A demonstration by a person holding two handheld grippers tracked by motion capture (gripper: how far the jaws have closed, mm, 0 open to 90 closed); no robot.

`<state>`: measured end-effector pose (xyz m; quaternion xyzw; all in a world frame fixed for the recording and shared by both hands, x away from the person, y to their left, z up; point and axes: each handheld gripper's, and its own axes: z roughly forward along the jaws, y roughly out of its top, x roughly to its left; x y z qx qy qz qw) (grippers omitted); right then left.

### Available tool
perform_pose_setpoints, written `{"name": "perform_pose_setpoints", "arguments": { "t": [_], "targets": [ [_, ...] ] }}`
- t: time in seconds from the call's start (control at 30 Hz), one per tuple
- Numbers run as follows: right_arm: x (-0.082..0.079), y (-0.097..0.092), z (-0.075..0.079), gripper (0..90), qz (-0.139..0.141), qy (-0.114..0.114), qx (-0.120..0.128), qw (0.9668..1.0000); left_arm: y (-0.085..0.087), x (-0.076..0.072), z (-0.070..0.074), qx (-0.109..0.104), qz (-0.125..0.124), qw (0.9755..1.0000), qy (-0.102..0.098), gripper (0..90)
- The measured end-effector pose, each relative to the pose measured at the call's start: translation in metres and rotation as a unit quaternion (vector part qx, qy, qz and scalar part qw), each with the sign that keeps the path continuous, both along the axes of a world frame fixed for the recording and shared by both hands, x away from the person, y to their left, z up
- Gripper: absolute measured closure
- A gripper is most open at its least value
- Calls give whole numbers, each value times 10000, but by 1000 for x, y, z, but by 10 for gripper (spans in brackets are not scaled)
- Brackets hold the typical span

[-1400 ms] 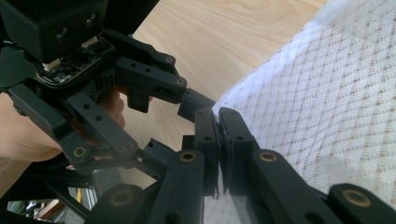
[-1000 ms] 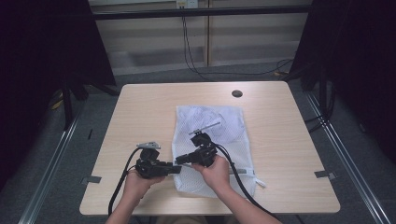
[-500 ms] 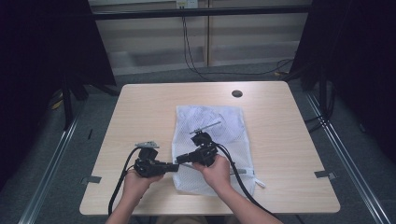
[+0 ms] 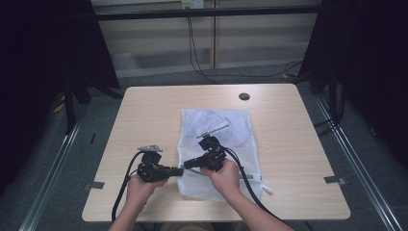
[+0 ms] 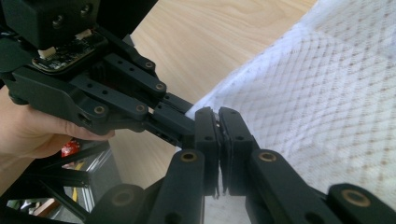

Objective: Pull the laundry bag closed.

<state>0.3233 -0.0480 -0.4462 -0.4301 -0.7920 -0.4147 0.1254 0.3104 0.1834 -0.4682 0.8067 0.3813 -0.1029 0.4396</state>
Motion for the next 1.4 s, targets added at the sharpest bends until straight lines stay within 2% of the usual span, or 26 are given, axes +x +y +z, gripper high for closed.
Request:
{"name": "perform_pose_setpoints", "arguments": {
  "t": [0.17,0.33,0.4,0.5,0.63,0.73,1.27,1.4],
  "targets": [
    [0,-2,0,869,13,-2,78,10000,-1,-1,0,-26,1,10000,10,881],
    [-1,-6,-1,869,1,18,24,10000,1,-1,1,-19,33,10000,-55,881],
    [-1,-8,-1,869,-5,23,41,10000,0,-1,1,-92,35,10000,-8,881],
    [0,-12,-2,870,-20,27,29,10000,1,-1,1,-33,38,10000,-41,881],
    [0,-18,-3,869,-88,64,-10,9999,2,-1,1,-66,108,9999,-52,881],
    [-1,-23,-4,870,-111,68,15,9999,2,-1,2,-61,69,9999,-63,882],
    [-2,-25,-4,870,-102,76,-34,9999,2,-1,2,-16,116,9999,-58,882],
    [-1,-33,-6,870,-162,100,-28,9998,5,0,3,-44,128,9999,-62,882]
  ]
}}
